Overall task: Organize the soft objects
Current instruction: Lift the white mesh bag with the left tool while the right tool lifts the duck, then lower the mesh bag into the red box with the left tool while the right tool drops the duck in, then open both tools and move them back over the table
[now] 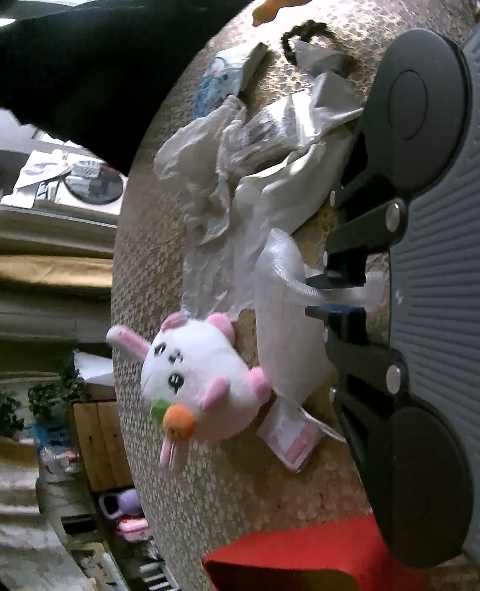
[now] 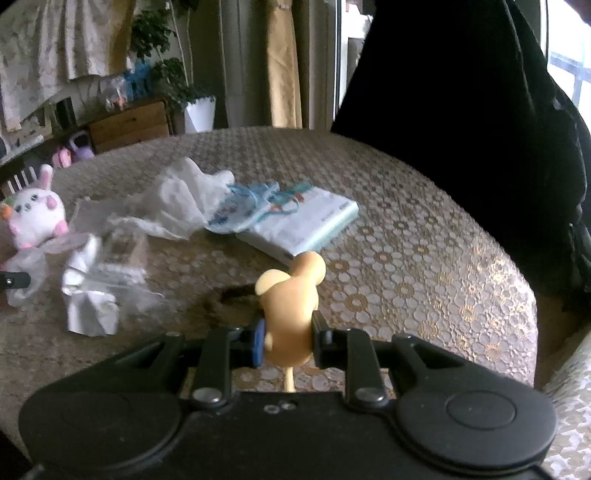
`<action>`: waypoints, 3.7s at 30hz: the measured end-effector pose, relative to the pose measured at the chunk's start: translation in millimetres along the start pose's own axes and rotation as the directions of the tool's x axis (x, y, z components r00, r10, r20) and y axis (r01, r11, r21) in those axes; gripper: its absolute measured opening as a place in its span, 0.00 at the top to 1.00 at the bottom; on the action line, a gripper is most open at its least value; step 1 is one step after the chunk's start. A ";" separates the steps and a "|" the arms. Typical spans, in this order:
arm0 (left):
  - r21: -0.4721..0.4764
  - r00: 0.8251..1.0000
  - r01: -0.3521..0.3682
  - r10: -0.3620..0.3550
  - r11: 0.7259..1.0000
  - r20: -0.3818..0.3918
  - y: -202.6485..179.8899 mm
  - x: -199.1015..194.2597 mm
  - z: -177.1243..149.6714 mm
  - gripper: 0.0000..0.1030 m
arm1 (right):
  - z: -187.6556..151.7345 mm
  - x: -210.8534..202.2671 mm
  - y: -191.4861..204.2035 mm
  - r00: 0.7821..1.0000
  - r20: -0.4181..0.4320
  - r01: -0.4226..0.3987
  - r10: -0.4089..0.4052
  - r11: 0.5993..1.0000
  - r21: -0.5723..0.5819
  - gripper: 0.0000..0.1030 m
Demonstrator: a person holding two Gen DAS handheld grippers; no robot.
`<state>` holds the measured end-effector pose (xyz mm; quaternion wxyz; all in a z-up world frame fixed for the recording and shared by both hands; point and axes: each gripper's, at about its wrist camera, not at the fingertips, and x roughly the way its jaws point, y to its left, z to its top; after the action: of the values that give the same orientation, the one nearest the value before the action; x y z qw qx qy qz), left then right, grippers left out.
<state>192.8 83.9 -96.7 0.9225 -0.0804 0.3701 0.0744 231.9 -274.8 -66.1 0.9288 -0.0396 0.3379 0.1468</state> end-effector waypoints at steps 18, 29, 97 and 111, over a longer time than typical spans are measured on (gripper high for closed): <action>0.001 0.994 0.059 -0.058 0.998 0.093 45.0 -114.7 11.8 0.92 | 47.4 -76.7 131.9 0.924 0.041 -0.366 0.380 0.910 -0.195 0.77; 0.013 0.992 -0.006 0.004 1.000 0.128 102.3 -152.5 23.0 0.92 | 69.8 -85.9 231.2 0.853 -0.030 -0.500 0.521 0.800 -0.333 0.77; -0.137 0.990 -0.109 0.096 0.985 -0.101 252.2 -67.5 19.0 0.43 | 47.8 35.3 448.4 0.802 -0.348 -0.597 0.486 0.644 -0.478 0.46; -0.056 0.992 -0.102 0.106 0.993 0.066 181.8 -134.1 26.2 0.37 | 71.7 -27.9 360.0 0.786 -0.194 -0.611 0.587 0.691 -0.385 0.34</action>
<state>78.7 256.2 -1.8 0.9272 -0.0827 0.3394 0.1348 147.9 74.0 16.2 0.7878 -0.1341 0.3171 0.5107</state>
